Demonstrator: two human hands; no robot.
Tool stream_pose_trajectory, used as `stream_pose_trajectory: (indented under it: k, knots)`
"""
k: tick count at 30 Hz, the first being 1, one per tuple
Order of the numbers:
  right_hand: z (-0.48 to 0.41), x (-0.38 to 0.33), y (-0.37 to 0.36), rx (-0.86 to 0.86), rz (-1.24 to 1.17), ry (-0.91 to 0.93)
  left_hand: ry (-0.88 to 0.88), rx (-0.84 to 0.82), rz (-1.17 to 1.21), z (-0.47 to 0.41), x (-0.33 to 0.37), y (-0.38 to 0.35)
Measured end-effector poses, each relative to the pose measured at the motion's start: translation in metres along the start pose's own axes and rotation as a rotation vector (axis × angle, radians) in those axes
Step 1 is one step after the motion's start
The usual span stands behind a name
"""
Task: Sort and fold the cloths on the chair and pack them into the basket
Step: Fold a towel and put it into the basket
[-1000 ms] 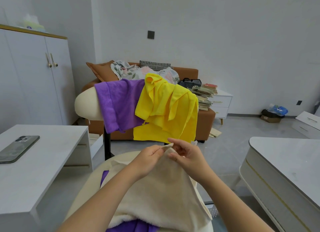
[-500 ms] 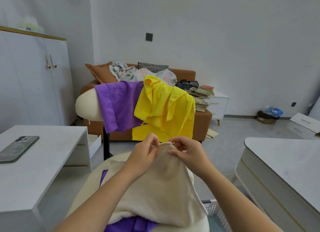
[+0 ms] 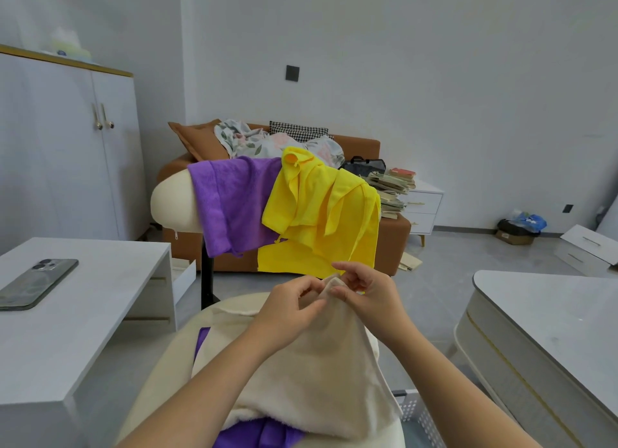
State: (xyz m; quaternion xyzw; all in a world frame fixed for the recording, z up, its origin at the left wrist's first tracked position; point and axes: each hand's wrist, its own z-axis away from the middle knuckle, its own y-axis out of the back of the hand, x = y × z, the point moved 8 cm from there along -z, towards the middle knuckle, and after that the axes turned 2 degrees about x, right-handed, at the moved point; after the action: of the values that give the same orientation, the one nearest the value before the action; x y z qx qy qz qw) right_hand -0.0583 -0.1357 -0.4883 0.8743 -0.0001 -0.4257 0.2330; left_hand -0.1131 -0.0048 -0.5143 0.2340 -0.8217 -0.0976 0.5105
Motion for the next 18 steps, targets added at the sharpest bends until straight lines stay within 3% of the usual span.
stream_pose_trajectory:
  k: [7, 13, 18]
  knots:
    - [-0.001, 0.0, 0.0, 0.013, 0.007, -0.032, -0.044, 0.045, 0.006, -0.001, -0.001, 0.0]
    - [-0.001, 0.013, -0.004, -0.102, -0.082, -0.134, -0.117, 0.032, -0.007, 0.002, 0.006, -0.002]
    - [-0.005, 0.007, 0.011, 0.006, -0.054, -0.114, -0.062, -0.07, -0.143, 0.0, -0.009, -0.001]
